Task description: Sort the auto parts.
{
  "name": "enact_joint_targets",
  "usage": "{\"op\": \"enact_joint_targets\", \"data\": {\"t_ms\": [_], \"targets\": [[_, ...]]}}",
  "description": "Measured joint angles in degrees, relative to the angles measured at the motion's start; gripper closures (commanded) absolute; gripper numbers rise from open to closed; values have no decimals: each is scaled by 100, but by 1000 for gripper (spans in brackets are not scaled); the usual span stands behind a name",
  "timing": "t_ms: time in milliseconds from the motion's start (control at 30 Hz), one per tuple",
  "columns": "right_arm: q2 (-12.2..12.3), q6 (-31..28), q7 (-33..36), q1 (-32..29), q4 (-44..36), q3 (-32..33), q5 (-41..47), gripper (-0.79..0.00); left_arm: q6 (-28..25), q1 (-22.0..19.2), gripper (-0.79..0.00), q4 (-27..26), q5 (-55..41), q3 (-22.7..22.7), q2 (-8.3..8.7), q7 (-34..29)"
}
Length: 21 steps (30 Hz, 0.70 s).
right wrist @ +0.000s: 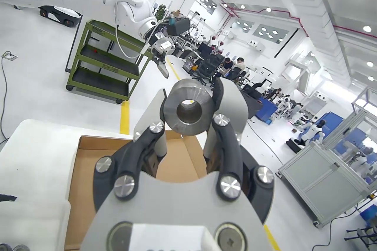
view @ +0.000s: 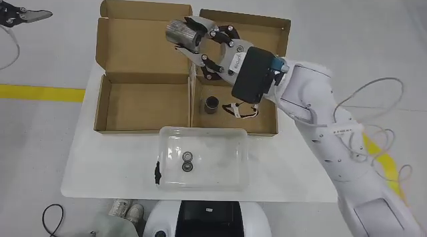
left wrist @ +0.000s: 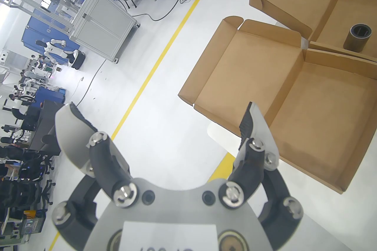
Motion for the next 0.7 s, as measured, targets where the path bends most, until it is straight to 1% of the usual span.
{"op": "enact_joint_targets", "data": {"t_ms": [133, 333, 533, 700], "targets": [[19, 13, 24, -137, -75, 73, -101, 0, 0, 0, -785, 0, 0, 0, 0, 0], [68, -13, 244, -539, 29, 125, -273, 0, 0, 0, -785, 0, 0, 0, 0, 0], [107, 77, 921, -947, 118, 77, -450, 0, 0, 0, -785, 0, 0, 0, 0, 0], [137, 258, 1649, -1360, 110, 36, -505, 0, 0, 0, -785, 0, 0, 0, 0, 0]]}}
